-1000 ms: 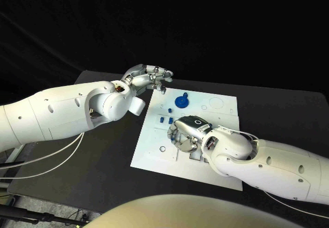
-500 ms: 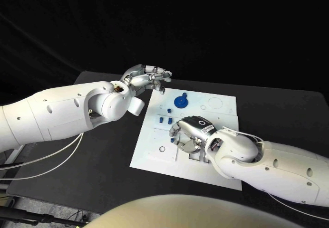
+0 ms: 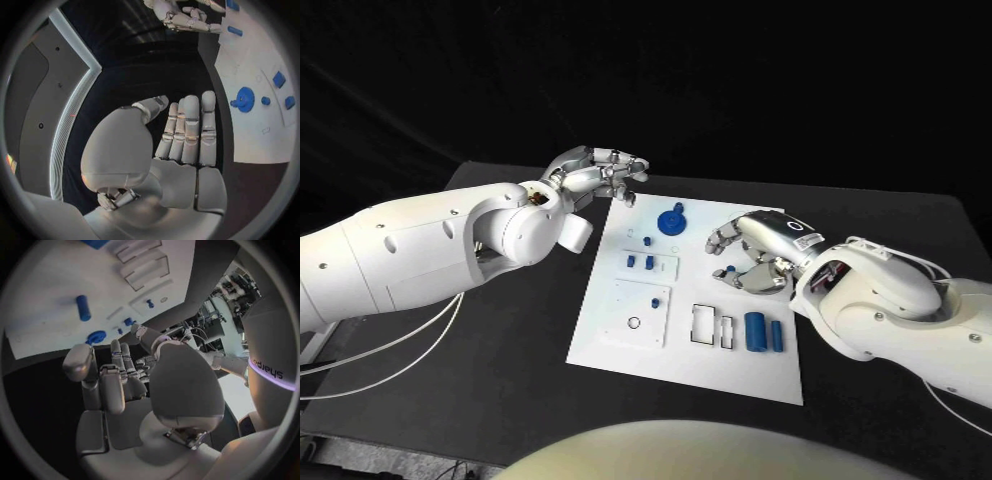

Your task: Assemble the parts on the task board

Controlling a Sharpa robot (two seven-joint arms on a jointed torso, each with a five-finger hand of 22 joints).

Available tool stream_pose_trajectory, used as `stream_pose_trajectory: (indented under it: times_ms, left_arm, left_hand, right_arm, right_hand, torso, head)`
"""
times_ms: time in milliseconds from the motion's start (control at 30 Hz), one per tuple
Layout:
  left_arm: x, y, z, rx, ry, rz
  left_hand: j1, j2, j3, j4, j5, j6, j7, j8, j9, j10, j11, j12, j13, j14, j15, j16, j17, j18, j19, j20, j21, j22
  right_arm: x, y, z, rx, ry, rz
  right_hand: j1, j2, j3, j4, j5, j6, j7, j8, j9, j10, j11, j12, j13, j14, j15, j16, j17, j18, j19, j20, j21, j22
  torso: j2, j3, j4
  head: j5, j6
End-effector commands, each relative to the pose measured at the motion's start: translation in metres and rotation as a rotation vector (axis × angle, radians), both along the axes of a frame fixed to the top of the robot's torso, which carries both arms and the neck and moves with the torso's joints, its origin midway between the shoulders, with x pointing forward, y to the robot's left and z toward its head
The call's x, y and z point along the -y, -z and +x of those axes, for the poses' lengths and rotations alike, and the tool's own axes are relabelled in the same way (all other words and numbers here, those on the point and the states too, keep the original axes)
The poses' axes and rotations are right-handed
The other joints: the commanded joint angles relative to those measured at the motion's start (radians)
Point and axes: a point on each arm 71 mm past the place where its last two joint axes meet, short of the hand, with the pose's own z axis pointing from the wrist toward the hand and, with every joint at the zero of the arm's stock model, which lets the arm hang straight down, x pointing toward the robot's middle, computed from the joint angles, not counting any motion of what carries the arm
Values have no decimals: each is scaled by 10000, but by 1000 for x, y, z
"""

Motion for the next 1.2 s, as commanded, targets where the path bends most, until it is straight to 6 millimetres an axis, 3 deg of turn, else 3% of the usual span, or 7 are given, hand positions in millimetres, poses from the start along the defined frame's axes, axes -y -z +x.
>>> stream_pose_trajectory:
  times_ms: [33, 67, 133, 367, 600, 1067, 1200]
  left_arm:
    - [2, -1, -1, -6, 171, -89]
    - [2, -1, -1, -10, 181, -91]
    - [3, -1, -1, -24, 206, -93]
    - [3, 0, -1, -43, 238, -95]
    - [2, 0, -1, -71, 245, -90]
    - [3, 0, -1, -80, 249, -90]
    - [3, 0, -1, -84, 243, -86]
  left_hand:
    - [-75, 27, -18, 11, -49, -69, 6, 27, 16, -52, -2, 1, -14, -10, 4, -63, -11, 103, 43, -1, -44, -16]
    - [-75, 27, -18, 11, -49, -69, 6, 27, 16, -52, -2, 1, -14, -10, 4, -63, -11, 103, 43, -1, -44, -16]
    - [-75, 27, -18, 11, -49, -69, 6, 27, 16, -52, -2, 1, -14, -10, 4, -63, -11, 103, 43, -1, -44, -16]
    - [-75, 27, -18, 11, -49, -69, 6, 27, 16, -52, -2, 1, -14, -10, 4, -63, -11, 103, 43, -1, -44, -16]
    - [-75, 27, -18, 11, -49, -69, 6, 27, 16, -52, -2, 1, -14, -10, 4, -63, -11, 103, 43, -1, -44, -16]
    - [-55, 53, -16, 14, -61, -66, -1, 41, 22, -42, -8, 11, -14, -13, 0, -62, -19, 106, 50, -1, -67, -28]
    - [-55, 53, -16, 14, -61, -66, -1, 41, 22, -42, -8, 11, -14, -13, 0, -62, -19, 106, 50, -1, -67, -28]
  right_arm:
    - [16, 0, 6, -567, 432, -655]
    - [22, 0, 8, -561, 558, -874]
    - [30, 0, 12, -568, 727, -1264]
    - [38, 5, 20, -543, 819, -2080]
    - [34, 13, 21, -686, 706, -2321]
    - [17, 28, 24, -950, 400, -2260]
    - [15, 30, 24, -1002, 380, -2215]
  right_hand:
    - [161, 318, -1573, 307, 244, -262, -127, -203, -265, -282, -7, 6, -156, 411, 5, -96, -72, 39, 62, 13, -219, -137]
    - [524, 586, -2463, 542, 206, -309, -193, -260, -425, -349, 1, 5, -241, 415, 48, -104, -85, 54, 83, 19, -306, -188]
    - [1139, 764, -3575, 1200, -62, -418, -244, -360, -708, -453, 61, -34, -414, 391, 46, -166, -214, 63, 98, 56, -469, -277]
    - [1915, 771, -4118, 2212, -535, -381, -130, -413, -1066, -425, 62, -132, -688, 374, 55, -223, -354, 84, 126, 53, -682, -384]
    - [2400, 877, -4127, 2698, -551, -140, 13, -327, -1216, -123, -4, -57, -779, 391, 9, -196, -318, 78, 186, 17, -676, -361]
    - [2678, 1186, -3664, 2984, -536, 352, 57, -170, -1384, 562, -48, -25, -805, 443, -41, -94, -176, 29, 325, -38, -485, -212]
    - [2732, 1238, -3465, 3054, -561, 448, 23, -157, -1436, 723, -78, -44, -822, 453, -59, -69, -142, 20, 356, -53, -424, -164]
  torso:
    - [0, 0, -22]
    - [0, 1, -25]
    - [1, 6, -25]
    - [12, 8, 13]
    - [8, -9, -12]
    - [11, -10, 3]
    - [1, -8, -22]
  head:
    - [-95, 69]
    - [-100, 72]
    - [-124, 89]
    - [-161, 79]
    - [-141, 60]
    - [-154, 11]
    - [-148, -1]
